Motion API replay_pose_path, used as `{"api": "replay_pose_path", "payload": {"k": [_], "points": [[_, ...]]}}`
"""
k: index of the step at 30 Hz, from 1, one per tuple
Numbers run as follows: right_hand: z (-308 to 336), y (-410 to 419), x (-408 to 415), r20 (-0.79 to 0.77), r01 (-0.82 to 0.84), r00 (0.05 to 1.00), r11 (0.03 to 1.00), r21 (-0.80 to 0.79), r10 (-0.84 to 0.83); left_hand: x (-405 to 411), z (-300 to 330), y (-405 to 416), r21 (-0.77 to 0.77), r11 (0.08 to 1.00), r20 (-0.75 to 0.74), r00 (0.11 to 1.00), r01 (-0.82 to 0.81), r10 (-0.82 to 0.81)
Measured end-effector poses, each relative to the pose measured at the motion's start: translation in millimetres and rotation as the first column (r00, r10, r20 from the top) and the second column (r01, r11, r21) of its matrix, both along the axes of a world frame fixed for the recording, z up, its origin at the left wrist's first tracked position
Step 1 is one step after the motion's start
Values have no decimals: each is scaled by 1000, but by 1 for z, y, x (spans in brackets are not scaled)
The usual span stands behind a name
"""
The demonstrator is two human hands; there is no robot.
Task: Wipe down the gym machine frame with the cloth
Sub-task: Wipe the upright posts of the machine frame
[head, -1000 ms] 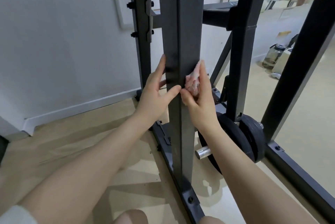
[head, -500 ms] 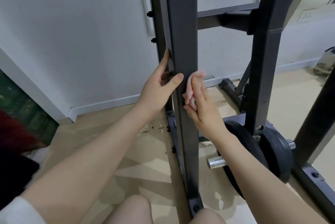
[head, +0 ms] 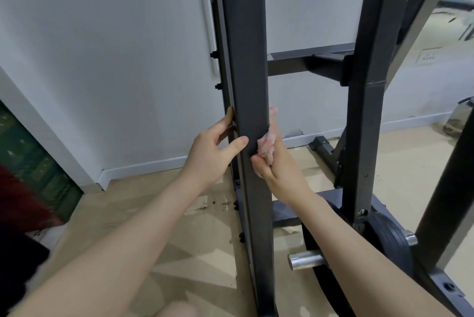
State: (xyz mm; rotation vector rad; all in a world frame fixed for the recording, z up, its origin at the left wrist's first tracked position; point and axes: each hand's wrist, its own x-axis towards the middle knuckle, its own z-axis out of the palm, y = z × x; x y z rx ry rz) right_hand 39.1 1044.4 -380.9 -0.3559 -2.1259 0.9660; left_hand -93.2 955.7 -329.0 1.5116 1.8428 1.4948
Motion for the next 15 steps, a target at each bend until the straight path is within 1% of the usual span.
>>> {"api": "replay_pose_path", "payload": {"k": [2,5,7,10,12,14,15], "points": [[25,8,-14,-91,4,996,1000,7,-4,-1,-1,1,-4,1000,33,999,14,-13],[69,23,-31,-251,50,968,994,102,-23,-2,0,1,-29,999,67,997,26,-24],[76,24,-32,-258,52,966,993,108,-22,-3,4,-1,-43,998,82,996,45,-42],[60,16,-20,-191,9,982,1000,14,-7,-8,26,-1,-46,998,25,999,45,-44],[59,15,-17,-182,-5,983,1000,-4,4,-9,51,3,42,999,-7,1000,8,-7],[81,20,-21,-192,-40,981,999,-2,39,-8,78,13,166,985,15,999,-50,48],[97,24,-25,-222,-72,973,997,-20,66,-7,90,19,216,974,34,997,-72,66]]}}
